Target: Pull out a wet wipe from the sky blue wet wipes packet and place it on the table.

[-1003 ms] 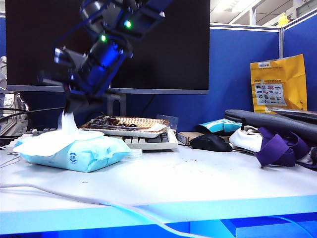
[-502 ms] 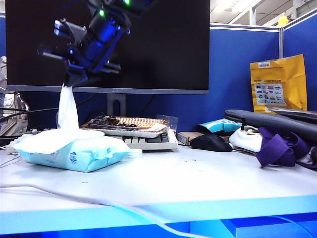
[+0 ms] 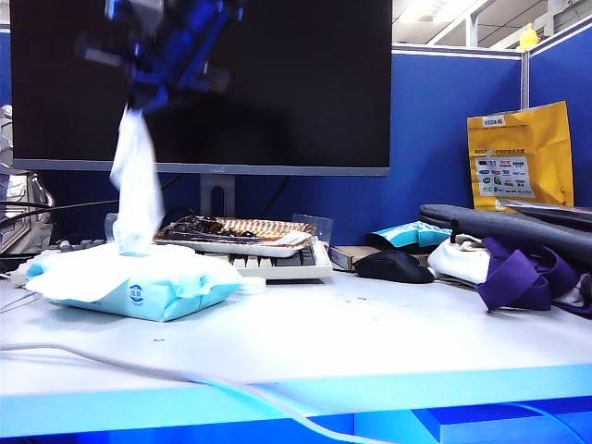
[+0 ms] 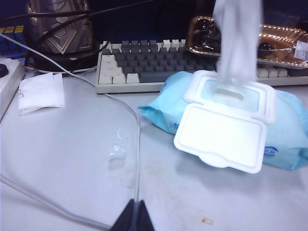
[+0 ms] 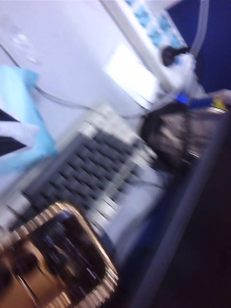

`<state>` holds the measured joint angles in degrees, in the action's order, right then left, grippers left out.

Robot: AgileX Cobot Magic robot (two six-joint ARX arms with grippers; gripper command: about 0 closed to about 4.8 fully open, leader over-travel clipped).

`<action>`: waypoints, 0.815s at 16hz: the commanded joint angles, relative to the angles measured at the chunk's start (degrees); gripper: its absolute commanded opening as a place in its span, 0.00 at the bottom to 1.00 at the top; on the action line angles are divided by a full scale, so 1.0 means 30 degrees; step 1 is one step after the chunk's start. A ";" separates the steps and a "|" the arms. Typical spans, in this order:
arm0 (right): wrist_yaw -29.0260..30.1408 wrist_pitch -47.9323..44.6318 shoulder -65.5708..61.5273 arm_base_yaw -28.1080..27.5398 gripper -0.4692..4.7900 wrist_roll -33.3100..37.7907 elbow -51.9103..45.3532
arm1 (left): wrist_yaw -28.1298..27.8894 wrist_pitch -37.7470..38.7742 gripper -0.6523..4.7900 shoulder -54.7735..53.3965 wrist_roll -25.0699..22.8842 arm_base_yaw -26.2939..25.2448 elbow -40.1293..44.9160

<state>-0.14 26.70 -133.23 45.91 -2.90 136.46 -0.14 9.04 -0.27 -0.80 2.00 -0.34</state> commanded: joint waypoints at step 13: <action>-0.5129 0.7271 0.2200 -0.1734 0.08 -0.1268 0.5391 | 0.0066 0.0233 0.11 0.0058 -0.0080 -0.0015 0.0007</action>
<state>-15.16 48.66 -128.07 41.04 -6.57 152.05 -0.14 9.04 -0.27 -0.78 2.00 -0.34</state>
